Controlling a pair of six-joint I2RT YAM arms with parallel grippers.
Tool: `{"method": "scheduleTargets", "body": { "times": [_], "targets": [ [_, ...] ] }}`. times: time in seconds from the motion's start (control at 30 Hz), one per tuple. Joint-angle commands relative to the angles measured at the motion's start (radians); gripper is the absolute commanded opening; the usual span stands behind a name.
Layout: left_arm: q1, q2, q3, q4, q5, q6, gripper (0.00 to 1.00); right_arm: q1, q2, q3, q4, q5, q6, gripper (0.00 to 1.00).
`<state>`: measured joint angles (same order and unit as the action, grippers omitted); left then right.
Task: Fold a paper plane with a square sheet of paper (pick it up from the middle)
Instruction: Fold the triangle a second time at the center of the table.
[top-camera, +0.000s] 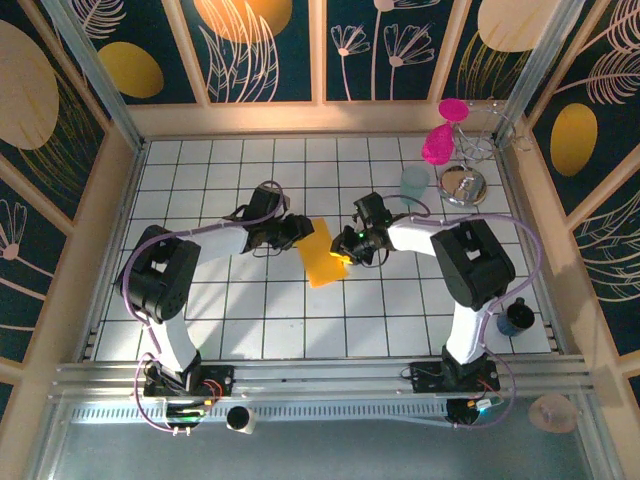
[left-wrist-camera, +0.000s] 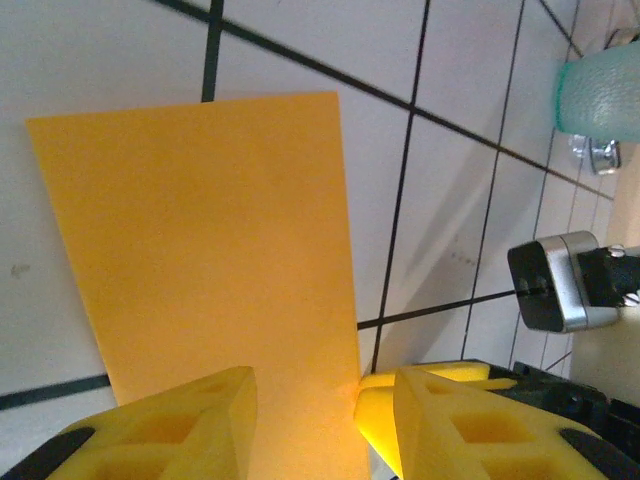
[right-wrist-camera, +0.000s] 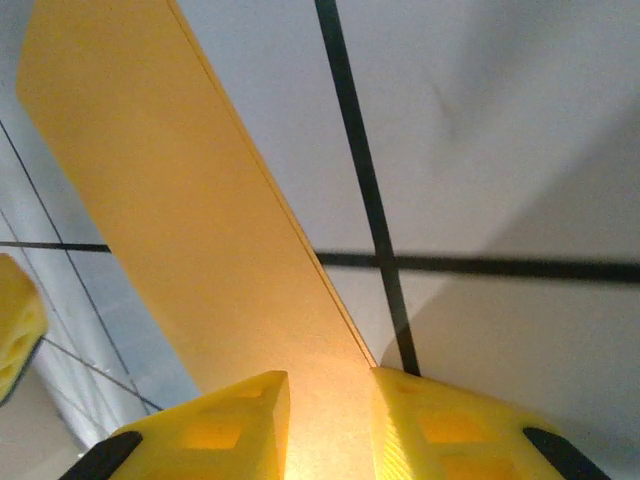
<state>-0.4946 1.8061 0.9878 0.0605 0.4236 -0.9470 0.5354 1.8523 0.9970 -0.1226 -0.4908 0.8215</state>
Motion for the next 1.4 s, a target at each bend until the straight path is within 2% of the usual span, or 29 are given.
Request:
{"method": "scheduleTargets", "body": {
  "times": [0.0,0.17,0.37,0.57,0.9,1.37],
  "targets": [
    [-0.024,-0.04,-0.043,-0.019,-0.003,-0.036,0.39,-0.009,-0.079,-0.021,0.096,0.003,0.114,0.29],
    [-0.062,-0.074,-0.098,-0.008,0.018,-0.076,0.34,-0.051,-0.144,-0.034,0.093,-0.001,0.032,0.32],
    [-0.072,-0.064,-0.128,0.018,0.047,-0.099,0.33,-0.055,-0.148,-0.049,0.029,-0.039,-0.067,0.35],
    [-0.072,-0.023,-0.09,-0.001,0.022,-0.095,0.33,-0.049,-0.151,-0.082,-0.029,-0.047,-0.144,0.37],
    [-0.072,0.011,-0.123,-0.024,-0.011,-0.157,0.34,-0.007,-0.169,-0.124,-0.101,-0.042,-0.23,0.38],
    [-0.071,0.026,-0.15,-0.041,-0.011,-0.209,0.34,0.035,-0.167,-0.143,-0.134,-0.029,-0.28,0.34]
  ]
}}
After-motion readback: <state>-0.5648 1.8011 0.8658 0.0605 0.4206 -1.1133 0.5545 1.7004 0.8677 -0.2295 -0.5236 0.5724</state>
